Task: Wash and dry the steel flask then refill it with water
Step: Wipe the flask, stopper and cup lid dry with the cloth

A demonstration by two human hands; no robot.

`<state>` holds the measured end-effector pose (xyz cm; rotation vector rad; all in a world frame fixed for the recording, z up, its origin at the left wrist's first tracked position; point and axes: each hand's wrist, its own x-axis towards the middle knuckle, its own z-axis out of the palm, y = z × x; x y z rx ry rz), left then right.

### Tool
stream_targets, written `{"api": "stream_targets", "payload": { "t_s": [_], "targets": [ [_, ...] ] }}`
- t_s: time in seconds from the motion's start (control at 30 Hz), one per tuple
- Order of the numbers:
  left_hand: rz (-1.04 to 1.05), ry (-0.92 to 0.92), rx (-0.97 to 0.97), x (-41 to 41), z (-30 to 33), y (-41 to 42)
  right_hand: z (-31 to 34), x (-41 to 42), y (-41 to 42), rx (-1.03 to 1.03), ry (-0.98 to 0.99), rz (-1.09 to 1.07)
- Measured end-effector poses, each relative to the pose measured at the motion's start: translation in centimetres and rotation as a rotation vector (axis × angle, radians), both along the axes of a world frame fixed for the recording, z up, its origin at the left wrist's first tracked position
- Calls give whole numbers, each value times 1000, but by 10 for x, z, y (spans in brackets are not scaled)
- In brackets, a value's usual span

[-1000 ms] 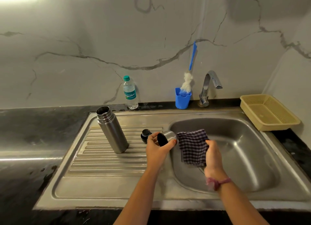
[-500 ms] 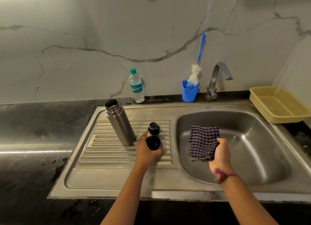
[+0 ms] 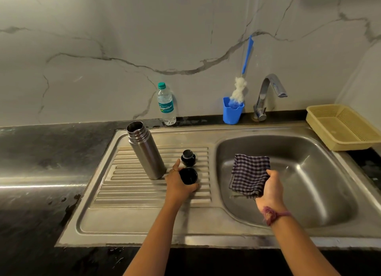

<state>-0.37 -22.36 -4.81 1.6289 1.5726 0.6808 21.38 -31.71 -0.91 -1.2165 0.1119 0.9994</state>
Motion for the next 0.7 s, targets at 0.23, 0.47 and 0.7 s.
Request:
{"api": "stream_targets", "payload": {
  "t_s": [0.23, 0.47, 0.7],
  "targets": [
    [-34, 120, 60, -1, 0, -1, 2, 0, -3, 30, 15, 14],
    [-54, -81, 354, 21, 16, -24, 9, 1, -9, 42, 28, 82],
    [-51, -550, -133, 72, 26, -46, 32, 3, -13, 138, 28, 176]
  ]
}}
